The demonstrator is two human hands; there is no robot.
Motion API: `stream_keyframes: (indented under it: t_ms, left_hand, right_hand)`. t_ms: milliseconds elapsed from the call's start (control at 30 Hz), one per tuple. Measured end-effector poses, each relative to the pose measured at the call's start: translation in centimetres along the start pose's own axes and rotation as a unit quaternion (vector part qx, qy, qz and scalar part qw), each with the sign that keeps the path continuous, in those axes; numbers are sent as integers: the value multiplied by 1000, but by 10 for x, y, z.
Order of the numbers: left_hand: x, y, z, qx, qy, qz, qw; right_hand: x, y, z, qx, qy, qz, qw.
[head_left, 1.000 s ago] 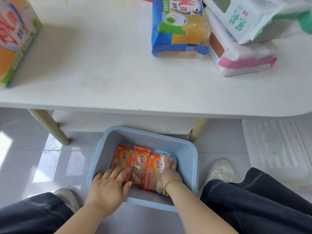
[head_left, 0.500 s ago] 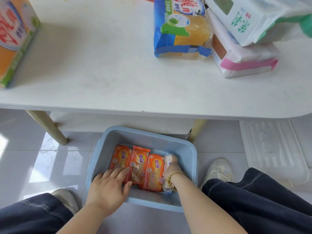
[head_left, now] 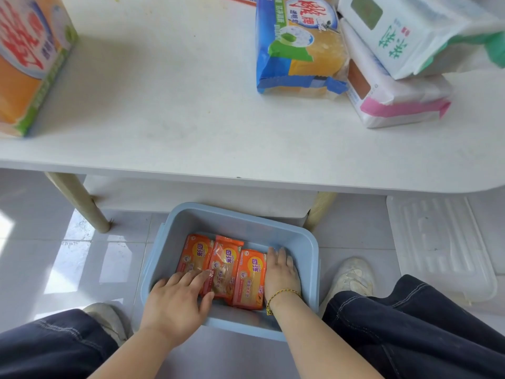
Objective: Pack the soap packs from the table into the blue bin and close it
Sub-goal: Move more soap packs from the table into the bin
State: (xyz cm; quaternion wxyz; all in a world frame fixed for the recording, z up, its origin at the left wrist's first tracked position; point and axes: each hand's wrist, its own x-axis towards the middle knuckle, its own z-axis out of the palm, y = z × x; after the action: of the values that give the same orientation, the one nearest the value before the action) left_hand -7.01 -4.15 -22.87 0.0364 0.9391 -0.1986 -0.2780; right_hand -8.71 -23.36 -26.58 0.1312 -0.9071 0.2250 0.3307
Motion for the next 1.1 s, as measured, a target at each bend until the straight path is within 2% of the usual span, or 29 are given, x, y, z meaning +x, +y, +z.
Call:
stream_keyframes:
  t_ms: [200,367,500,567,700,800,867,933,1033,1100]
  left_hand:
    - [2,0,1,3,-7,-6,1000]
    - [2,1,-2,13,-18,-6,1000]
    - [-6,5,-15,7,-38,-4,999]
    - [-11,8,-26,-10,-19,0,1000]
    - [-28,26,-66,-34,69,60,995]
    - [-46,40,-110,-64,159,111,979]
    - [-64,46,-143,-68,256,176,948]
    - [-81,48,-171,-67,355,236,902]
    - [-94,42,-205,-63,442,242,861]
    - [-97,36,-218,-36,459,209,863]
  right_hand:
    - [-1,-1,-8,-86,-17,-8,996]
    - [-17,-2,-23,12,15,-13,1000]
    - [-42,4,-53,47,61,-41,996]
    - [-56,10,-70,67,79,-49,993]
    - [-93,13,-113,132,116,-92,980]
    - [-127,8,-153,162,142,-138,967]
    - [-152,3,-179,181,142,-177,957]
    - [-176,1,-207,218,148,-216,940]
    - [-206,1,-254,284,202,-243,905]
    - [-215,3,-281,315,263,-239,880]
